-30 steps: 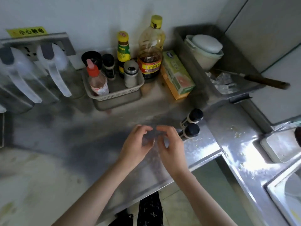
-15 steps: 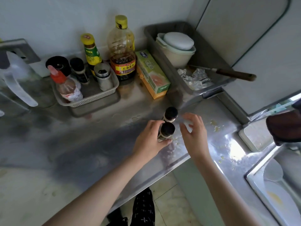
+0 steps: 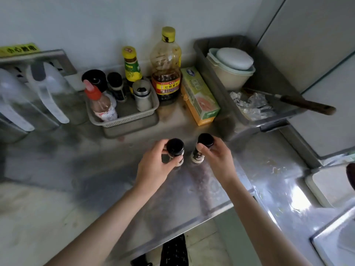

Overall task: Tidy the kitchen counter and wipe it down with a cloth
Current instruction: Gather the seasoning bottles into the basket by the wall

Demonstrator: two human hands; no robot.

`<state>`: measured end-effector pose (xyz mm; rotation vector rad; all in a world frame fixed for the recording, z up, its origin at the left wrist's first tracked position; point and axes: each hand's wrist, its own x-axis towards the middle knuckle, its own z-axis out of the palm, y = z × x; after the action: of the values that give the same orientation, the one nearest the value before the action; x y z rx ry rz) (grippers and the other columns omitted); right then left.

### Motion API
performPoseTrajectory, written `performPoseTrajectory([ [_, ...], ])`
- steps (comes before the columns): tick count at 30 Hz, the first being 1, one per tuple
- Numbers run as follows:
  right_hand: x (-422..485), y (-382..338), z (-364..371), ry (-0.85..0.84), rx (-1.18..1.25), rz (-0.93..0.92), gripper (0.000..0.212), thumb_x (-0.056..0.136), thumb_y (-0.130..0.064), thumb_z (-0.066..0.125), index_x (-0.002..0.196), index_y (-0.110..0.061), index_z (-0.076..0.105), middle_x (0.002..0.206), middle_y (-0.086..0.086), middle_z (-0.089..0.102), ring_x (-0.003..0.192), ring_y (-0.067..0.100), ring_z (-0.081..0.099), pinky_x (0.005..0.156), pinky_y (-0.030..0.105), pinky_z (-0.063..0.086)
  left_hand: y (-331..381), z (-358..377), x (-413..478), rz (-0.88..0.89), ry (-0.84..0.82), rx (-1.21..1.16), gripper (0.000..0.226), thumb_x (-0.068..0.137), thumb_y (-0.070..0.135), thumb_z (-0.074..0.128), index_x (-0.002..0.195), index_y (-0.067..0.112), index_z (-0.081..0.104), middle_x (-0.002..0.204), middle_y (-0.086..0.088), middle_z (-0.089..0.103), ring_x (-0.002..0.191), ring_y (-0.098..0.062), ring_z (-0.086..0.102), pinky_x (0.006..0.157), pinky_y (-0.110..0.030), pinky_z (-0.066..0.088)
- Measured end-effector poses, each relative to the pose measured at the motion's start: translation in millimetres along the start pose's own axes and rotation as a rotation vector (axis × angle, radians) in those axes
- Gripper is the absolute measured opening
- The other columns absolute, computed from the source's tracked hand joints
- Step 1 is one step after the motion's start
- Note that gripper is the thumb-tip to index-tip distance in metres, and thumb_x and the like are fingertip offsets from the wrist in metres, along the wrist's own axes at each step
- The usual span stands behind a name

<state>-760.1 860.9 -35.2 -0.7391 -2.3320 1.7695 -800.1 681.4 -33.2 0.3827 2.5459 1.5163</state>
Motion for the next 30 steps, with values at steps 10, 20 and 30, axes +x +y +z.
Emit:
performPoseTrajectory([
  [10, 50, -59, 73, -0.235, -0.002, -0.224, 0.025, 0.082, -0.032, 0.07, 0.106, -0.03, 0.061, 0.099, -0.008, 0.07, 0.094, 0.007, 0.065, 0.084, 0.031, 0.053, -26, -87, 62, 0.022, 0.358, 0.03, 0.034, 0.077, 0.023, 0.073, 0.107, 0.021, 0.056, 0.112, 0.002, 0.055, 0.087, -0.001, 0.061, 0.08, -0.025, 0.054],
  [20, 98, -70, 100, -0.23, -0.107, -0.414, 0.036, 0.078, -0.044, 0.067, 0.113, -0.035, 0.059, 0.117, -0.003, 0.06, 0.103, 0.009, 0.061, 0.089, 0.037, 0.053, -45, -85, 139, -0.018, 0.454, 0.251, 0.026, 0.079, 0.019, 0.07, 0.103, 0.014, 0.06, 0.098, -0.006, 0.065, 0.091, -0.026, 0.062, 0.08, -0.046, 0.051],
  [30, 112, -55, 108, -0.254, 0.007, -0.357, 0.027, 0.082, -0.029, 0.071, 0.108, -0.024, 0.064, 0.116, 0.009, 0.06, 0.094, 0.006, 0.064, 0.073, 0.011, 0.048, -43, -70, 149, -0.105, 0.558, 0.437, 0.051, 0.09, 0.01, 0.053, 0.137, 0.017, 0.036, 0.12, -0.014, 0.055, 0.103, -0.03, 0.056, 0.081, -0.04, 0.046],
])
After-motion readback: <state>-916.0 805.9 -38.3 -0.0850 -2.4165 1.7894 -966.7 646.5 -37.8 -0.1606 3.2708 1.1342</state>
